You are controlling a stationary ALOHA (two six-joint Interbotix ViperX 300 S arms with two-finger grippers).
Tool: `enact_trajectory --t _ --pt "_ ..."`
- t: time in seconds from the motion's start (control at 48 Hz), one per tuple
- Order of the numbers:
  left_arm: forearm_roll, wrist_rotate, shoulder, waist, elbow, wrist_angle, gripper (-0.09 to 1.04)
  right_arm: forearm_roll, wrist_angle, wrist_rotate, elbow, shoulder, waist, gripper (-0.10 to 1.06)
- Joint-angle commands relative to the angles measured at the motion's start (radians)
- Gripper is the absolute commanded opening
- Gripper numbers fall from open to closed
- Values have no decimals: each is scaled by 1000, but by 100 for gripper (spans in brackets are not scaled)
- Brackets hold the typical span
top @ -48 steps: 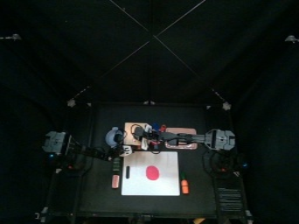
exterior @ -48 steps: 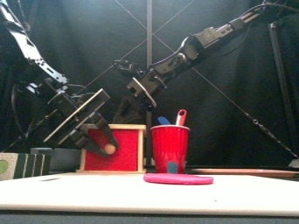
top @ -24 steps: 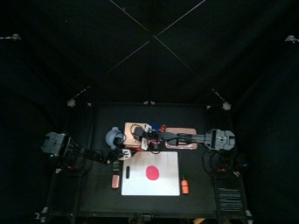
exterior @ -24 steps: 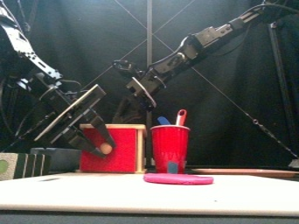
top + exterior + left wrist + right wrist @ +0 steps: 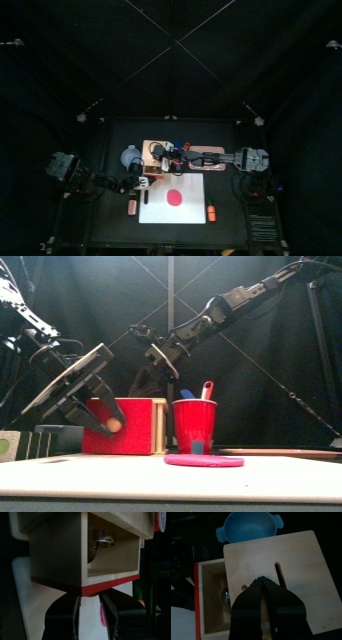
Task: Get the cutter from the drawer then cut the dough then place the extra dough in the bowl
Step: Open the drawer
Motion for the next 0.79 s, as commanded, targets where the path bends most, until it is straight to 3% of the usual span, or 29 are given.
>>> enact_trajectory --t 0.021,0.438,0.667,0.792 --pt "-3 3 0 -52 -20 8 54 0 37 2 9 20 -18 6" --pt "9 8 2 -44 -17 8 58 0 35 2 5 20 -18 6" --pt "23 8 -3 -44 -15 -5 84 -2 35 2 5 20 -18 6" --pt "25 8 -8 -43 -15 -6 88 -2 35 2 5 21 -18 6"
